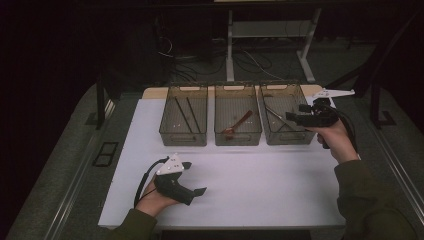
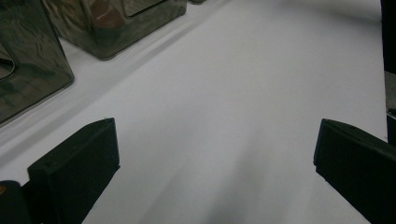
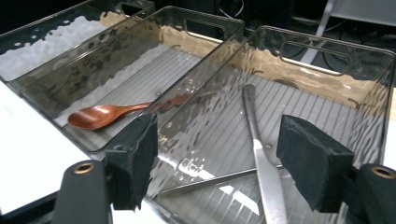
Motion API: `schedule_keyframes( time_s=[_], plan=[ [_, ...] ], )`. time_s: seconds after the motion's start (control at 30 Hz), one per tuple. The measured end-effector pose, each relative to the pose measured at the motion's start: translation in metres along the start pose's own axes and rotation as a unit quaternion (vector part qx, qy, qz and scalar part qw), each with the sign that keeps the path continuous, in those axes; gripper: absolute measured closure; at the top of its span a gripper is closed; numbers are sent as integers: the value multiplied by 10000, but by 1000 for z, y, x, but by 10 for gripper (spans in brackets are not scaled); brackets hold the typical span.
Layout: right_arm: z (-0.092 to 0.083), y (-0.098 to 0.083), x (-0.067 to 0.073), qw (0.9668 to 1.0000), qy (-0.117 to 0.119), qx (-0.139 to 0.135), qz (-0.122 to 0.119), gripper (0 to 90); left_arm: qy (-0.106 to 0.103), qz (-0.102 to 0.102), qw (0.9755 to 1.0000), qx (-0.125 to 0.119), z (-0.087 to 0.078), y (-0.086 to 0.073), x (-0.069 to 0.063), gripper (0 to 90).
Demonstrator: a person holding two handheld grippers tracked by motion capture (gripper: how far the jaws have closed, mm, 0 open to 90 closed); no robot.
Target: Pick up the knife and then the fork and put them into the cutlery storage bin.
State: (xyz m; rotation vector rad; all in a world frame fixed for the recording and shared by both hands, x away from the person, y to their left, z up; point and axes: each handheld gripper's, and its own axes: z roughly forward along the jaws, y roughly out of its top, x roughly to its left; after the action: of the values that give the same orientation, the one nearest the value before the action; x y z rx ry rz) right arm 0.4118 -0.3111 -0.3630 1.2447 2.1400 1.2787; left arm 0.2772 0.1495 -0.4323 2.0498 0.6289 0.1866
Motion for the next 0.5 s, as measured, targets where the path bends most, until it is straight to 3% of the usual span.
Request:
schedule_keyframes(
  time_s=[0.3, 0.5],
  plan=[
    [-14, -23, 31, 9994, 172, -257, -186, 230, 1, -70, 10000, -61, -1, -1, 1, 0],
    [-18, -44, 52, 9982, 403, -227, -385, 204, 7, -77, 9999, -72, -2, -1, 2, 0]
  ],
)
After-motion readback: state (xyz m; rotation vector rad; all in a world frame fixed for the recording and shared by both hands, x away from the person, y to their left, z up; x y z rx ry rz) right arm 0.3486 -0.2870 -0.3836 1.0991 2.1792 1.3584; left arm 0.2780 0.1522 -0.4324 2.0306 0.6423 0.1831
